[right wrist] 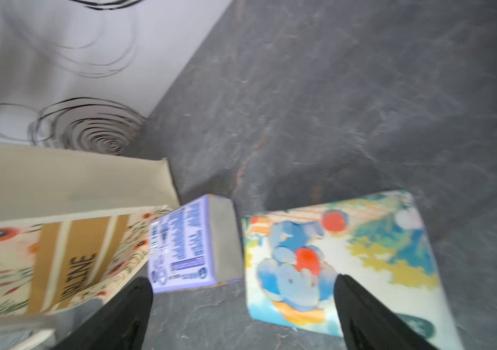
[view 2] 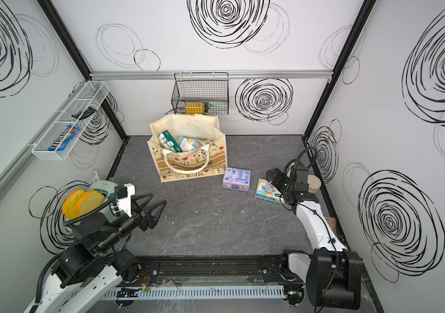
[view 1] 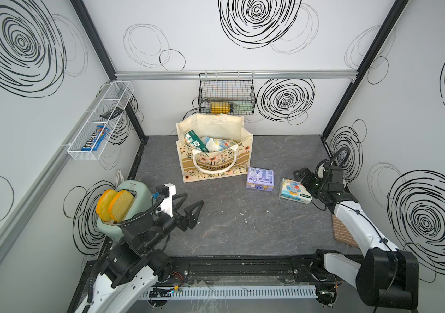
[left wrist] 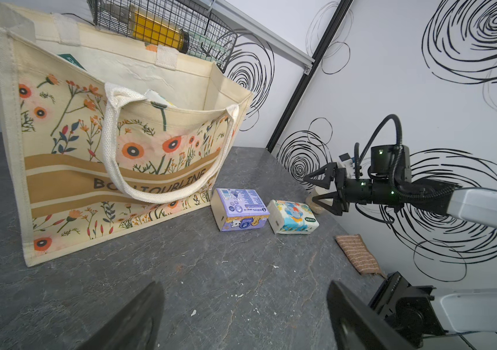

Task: Put tissues into the canvas bag
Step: Move the pack of facial tissues to the center of the board.

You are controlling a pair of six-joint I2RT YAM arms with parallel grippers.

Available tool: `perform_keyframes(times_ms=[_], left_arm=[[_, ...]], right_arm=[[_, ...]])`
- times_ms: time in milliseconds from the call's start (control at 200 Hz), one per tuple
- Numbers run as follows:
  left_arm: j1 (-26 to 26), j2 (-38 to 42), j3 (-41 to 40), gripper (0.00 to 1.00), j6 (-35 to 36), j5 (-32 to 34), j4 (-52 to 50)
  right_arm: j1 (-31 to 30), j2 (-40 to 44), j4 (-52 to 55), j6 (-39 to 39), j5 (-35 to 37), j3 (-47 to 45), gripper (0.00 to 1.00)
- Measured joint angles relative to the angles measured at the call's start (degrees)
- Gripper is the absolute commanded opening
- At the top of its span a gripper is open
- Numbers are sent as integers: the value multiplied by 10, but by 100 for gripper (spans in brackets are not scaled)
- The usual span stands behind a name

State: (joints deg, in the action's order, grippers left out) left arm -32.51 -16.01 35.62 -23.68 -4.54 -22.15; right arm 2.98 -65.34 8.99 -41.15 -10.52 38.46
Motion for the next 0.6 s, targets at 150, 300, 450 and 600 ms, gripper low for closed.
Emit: perform_keyframes(times_ms=[150, 300, 450, 600], left_arm=[[0, 0, -1, 88, -1, -3, 0], [0, 2, -1, 88, -1, -3, 0], [0, 8, -1, 88, -1, -3, 0], [1, 8, -2, 88, -1, -2, 0]], right_arm=[[16, -1, 3, -19, 64, -10, 97], [36, -8, -8, -26, 70, -19, 97], [38, -26, -19, -25, 67, -19, 97], [38, -62, -27, -24, 74, -13, 97]])
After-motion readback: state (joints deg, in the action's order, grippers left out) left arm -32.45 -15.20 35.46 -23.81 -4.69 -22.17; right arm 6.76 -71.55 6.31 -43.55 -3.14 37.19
